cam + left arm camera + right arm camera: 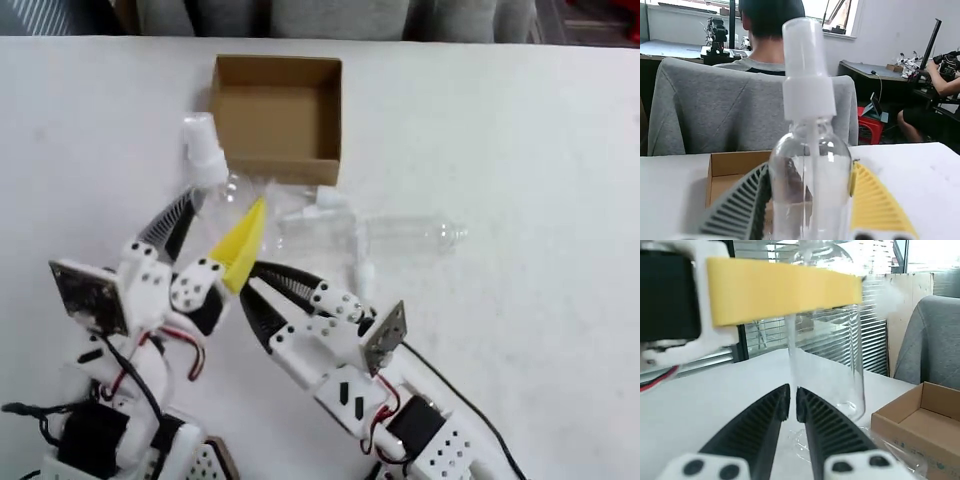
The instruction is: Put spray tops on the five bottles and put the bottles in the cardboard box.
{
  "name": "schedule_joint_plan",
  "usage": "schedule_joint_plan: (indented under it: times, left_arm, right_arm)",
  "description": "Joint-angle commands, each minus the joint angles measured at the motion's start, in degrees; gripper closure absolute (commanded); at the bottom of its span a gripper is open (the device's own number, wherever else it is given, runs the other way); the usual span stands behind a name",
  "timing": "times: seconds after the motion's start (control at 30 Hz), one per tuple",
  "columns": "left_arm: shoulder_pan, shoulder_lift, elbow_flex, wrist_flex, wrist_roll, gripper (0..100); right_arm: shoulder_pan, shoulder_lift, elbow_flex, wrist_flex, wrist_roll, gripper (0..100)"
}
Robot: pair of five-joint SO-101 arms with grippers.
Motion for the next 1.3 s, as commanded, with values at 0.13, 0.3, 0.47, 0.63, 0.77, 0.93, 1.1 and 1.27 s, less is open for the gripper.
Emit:
schedule_joint_plan:
  times: [0.13, 0.3, 0.47, 0.63, 0.77, 0.93, 1.1, 1.27]
  left_arm:
    - [2.3, -7.1, -0.4, 7.6, 0.3, 98]
    - [2.3, -7.3, -0.4, 8.8, 0.3, 98]
    - [2.3, -7.3, -0.4, 8.8, 0.3, 98]
    - [1.7, -7.0, 0.2, 4.9, 0.2, 98]
    - [1.6, -7.0, 5.5, -7.0, 0.2, 98]
    - [-2.9, -6.8, 12.9, -26.2, -2.3, 98]
    - [-3.9, 0.3, 13.2, -29.7, -6.6, 98]
    - [-4.0, 15.6, 10.1, -40.9, -7.6, 98]
  right_arm:
    - [2.5, 0.7, 0.5, -0.8, 0.6, 98.1]
    - [3.2, 0.7, 0.5, -0.8, 0.6, 98.1]
    - [3.2, 0.7, 0.5, -0.7, 0.6, 98.1]
    - [3.0, 0.3, 0.5, 1.1, 0.7, 98.1]
    - [2.9, 0.3, 0.5, 2.1, 0.7, 98.1]
    - [3.1, 0.3, 0.5, 3.2, 0.7, 98.1]
    - [3.1, 0.3, 0.5, 8.4, 0.7, 98.1]
    - [3.2, 0.3, 0.5, 13.1, 0.7, 98.1]
